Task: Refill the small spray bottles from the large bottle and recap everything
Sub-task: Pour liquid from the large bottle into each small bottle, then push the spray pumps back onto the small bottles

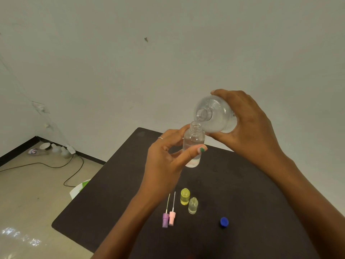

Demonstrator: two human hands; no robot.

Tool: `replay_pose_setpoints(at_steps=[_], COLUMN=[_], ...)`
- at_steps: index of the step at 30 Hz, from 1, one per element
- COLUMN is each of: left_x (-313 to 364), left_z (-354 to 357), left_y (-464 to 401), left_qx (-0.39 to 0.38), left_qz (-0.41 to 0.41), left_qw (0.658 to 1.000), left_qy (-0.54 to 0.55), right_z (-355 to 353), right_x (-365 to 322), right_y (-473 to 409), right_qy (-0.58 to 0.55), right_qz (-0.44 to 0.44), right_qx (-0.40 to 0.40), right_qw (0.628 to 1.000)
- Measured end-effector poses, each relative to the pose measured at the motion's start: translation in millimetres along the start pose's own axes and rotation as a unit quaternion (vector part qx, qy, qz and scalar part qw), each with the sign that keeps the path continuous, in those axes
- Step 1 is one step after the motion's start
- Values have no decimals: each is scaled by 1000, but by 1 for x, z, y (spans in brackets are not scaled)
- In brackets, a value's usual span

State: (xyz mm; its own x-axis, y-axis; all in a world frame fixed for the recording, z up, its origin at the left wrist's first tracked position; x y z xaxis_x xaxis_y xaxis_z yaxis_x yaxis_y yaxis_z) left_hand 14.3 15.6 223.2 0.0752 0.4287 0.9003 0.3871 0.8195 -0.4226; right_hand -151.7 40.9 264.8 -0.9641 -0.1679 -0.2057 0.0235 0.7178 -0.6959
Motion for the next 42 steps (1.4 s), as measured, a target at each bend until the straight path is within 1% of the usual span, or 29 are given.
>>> replay_pose_setpoints(at_steps=[4, 10, 16, 19, 24, 30, 34, 42], left_x=[-2, -14, -33, -44, -63, -79, -88, -95], left_z=[2, 3, 1, 0, -1, -4, -6, -9], left_y=[0, 0, 2, 4, 6, 6, 7, 9], left_qx=[-1, -1, 13, 19, 32, 58, 73, 76], left_qz=[-6, -24, -49, -64, -88, -102, -108, -111], left_qw=[1000, 999, 999, 998, 995, 993, 991, 991], left_qy=[24, 33, 11, 13, 17, 4, -5, -23], right_z=[6, 28, 72, 103, 152, 190, 205, 216], right_x=[5, 23, 50, 65, 89, 105, 111, 116], right_y=[6, 16, 50, 78, 127, 172, 194, 215], right_qy=[-48, -126, -229, -257, -273, -249, -255, -250], right_qz=[67, 154, 243, 284, 353, 411, 440, 478], right_qx=[-27, -73, -114, -134, -145, -147, -141, -125], right_qw=[996, 977, 936, 914, 883, 864, 849, 833])
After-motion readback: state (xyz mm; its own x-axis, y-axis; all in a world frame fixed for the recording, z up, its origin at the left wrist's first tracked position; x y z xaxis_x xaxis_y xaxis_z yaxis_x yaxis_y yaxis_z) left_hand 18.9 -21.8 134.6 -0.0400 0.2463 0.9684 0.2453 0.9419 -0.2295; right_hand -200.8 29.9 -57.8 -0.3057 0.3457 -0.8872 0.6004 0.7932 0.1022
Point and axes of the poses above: each hand's wrist, its own y-axis away from the middle knuckle, its own z-axis out of the palm, x = y × z, the point moved 4 cm from there along -y, towards the middle knuckle, and after that the axes turned 6 degrees about y, right-handed, at the moved point
